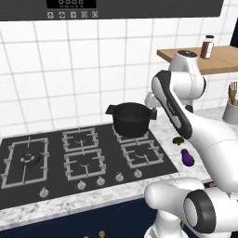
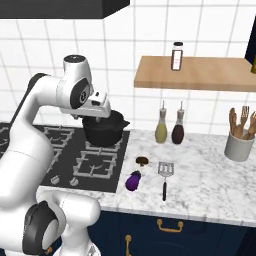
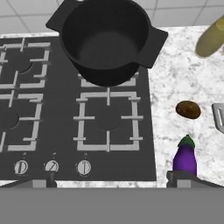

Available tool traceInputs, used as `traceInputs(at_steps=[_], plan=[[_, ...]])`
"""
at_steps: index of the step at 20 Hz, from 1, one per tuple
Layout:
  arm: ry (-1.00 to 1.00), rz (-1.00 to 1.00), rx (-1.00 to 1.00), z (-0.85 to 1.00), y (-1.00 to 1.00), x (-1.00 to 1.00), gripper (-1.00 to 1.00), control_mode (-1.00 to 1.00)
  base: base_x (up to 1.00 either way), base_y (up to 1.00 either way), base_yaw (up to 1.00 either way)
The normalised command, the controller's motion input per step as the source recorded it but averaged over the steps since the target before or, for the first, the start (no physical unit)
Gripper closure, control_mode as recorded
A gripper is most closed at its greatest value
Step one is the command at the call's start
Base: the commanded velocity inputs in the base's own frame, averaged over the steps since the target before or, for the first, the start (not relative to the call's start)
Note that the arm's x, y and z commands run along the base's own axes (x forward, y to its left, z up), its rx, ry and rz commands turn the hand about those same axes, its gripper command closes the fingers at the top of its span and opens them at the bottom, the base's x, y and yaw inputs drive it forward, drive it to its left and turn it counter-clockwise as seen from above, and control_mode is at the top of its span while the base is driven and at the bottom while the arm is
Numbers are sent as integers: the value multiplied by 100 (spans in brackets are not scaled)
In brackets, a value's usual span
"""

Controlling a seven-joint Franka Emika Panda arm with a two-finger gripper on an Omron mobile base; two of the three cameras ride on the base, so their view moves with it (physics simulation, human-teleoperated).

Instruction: Put the eggplant and mushroom in the pot. Retrieve the spatula and lightly stir the vegetables in the pot.

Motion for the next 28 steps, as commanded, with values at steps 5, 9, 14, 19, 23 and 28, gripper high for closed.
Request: traceInputs(at_steps=[5, 9, 14, 19, 23, 28], plan=[[3, -1, -5, -18, 0, -1, -100, -100, 0, 0, 0], [11, -7, -3, -45, -3, -54, -100, -100, 0, 0, 0], [18, -1, 0, -91, -39, -70, -100, -100, 0, 0, 0], [11, -4, 6, -100, -58, -15, -100, -100, 0, 0, 0], [0, 0, 8, -87, -100, 43, -100, -100, 0, 0, 0], [7, -4, 2, -35, -82, 42, -100, -100, 0, 0, 0]])
